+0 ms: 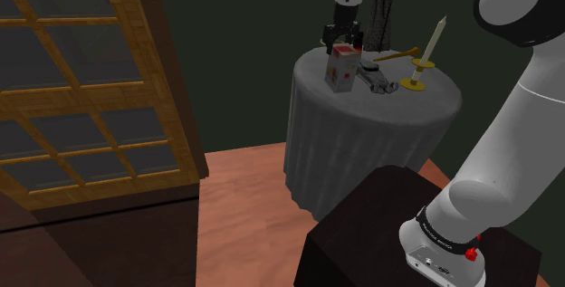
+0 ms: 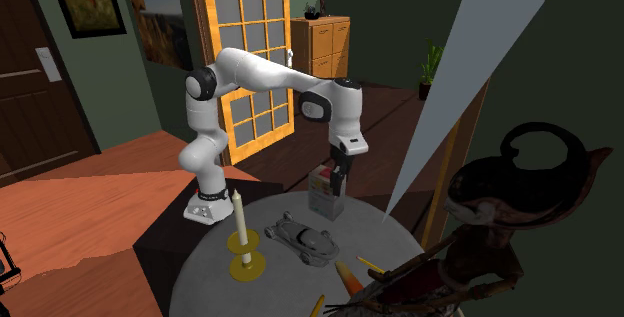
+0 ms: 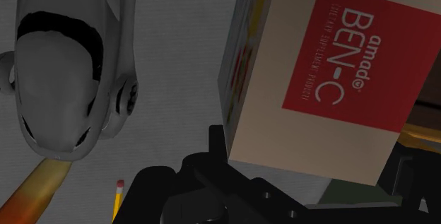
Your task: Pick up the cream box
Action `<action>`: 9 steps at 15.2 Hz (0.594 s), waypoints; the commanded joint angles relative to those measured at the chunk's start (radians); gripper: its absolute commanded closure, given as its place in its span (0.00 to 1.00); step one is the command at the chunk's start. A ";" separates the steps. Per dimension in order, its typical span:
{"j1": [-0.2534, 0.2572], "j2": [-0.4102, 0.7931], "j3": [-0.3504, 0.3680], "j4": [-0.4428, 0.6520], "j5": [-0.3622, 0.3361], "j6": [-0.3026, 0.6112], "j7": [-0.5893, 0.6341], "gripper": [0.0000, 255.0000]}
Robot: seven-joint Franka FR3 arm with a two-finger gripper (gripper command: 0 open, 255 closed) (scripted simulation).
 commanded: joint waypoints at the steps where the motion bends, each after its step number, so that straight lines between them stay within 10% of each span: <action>1: 0.000 0.001 0.000 -0.001 0.000 -0.001 -0.001 1.00; 9: -0.001 0.004 -0.001 0.097 0.000 -0.096 0.001 1.00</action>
